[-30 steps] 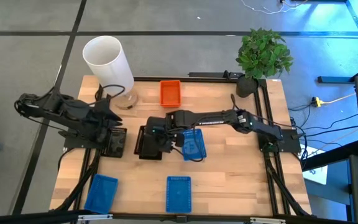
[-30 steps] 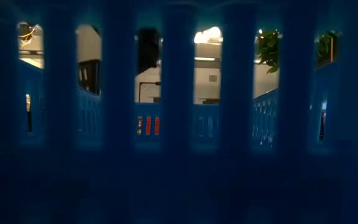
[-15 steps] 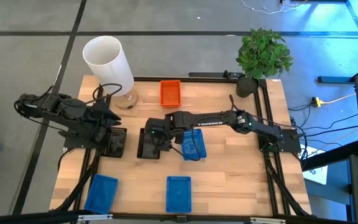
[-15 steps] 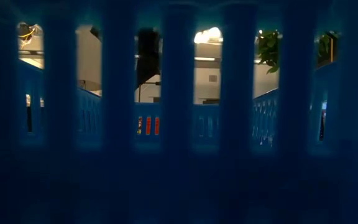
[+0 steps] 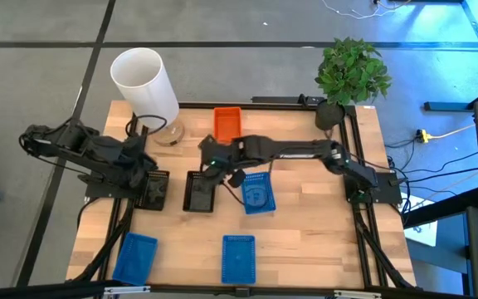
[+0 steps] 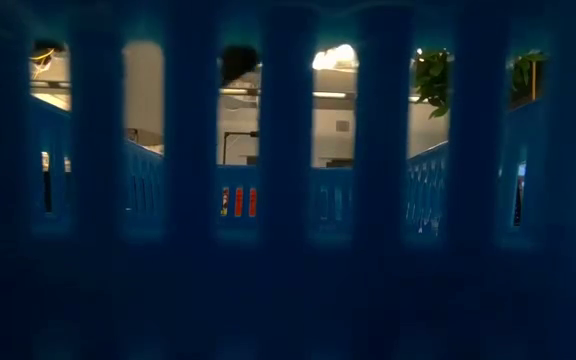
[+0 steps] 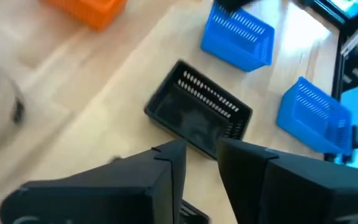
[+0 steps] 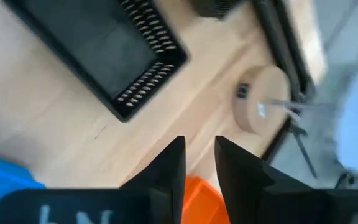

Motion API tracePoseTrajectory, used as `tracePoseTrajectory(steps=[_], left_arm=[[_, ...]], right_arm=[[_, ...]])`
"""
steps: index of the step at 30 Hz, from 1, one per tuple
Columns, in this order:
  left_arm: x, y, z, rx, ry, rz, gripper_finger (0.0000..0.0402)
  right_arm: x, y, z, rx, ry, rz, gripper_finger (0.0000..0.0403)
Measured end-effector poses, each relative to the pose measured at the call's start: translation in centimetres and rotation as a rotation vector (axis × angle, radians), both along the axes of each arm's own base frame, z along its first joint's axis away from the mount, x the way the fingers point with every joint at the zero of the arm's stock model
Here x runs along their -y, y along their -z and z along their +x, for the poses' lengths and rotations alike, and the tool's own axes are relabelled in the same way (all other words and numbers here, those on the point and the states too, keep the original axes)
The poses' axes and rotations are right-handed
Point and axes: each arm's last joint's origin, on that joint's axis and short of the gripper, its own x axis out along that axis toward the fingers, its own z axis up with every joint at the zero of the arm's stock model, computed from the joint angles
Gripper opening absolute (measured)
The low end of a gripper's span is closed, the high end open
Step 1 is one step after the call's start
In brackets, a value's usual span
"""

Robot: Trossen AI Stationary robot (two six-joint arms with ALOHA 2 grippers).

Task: Stack baskets by color
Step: Stack the left black bin on top of the right black bins

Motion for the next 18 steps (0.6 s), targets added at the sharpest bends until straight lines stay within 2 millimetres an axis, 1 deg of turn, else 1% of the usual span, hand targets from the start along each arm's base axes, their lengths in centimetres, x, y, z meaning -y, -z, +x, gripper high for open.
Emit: tracePoseTrajectory(steps=[5,9,11,15,18], left_arm=[[0.4,0.4,1.0,-0.055,-0.118,-0.2,0.0076],[1.0,1.3,2.2,-0.206,-0.211,-0.344,0.0076],[1.3,1.8,2.6,-0.295,-0.2,-0.371,0.0076],[1.6,2.4,3.5,-0.4,-0.179,-0.36,0.0078],[1.8,2.9,3.9,-0.459,-0.267,-0.403,0.0081]], right_arm=[[0.1,-4.9,-2.4,0.14,0.12,0.102,0.0087],[0.2,-8.2,-4.5,0.231,0.182,0.167,0.0087],[0.3,-9.8,-5.5,0.275,0.206,0.197,0.0087],[0.3,-11.9,-7.1,0.33,0.216,0.219,0.0087],[0.4,-12.9,-8.0,0.351,0.213,0.223,0.0087]])
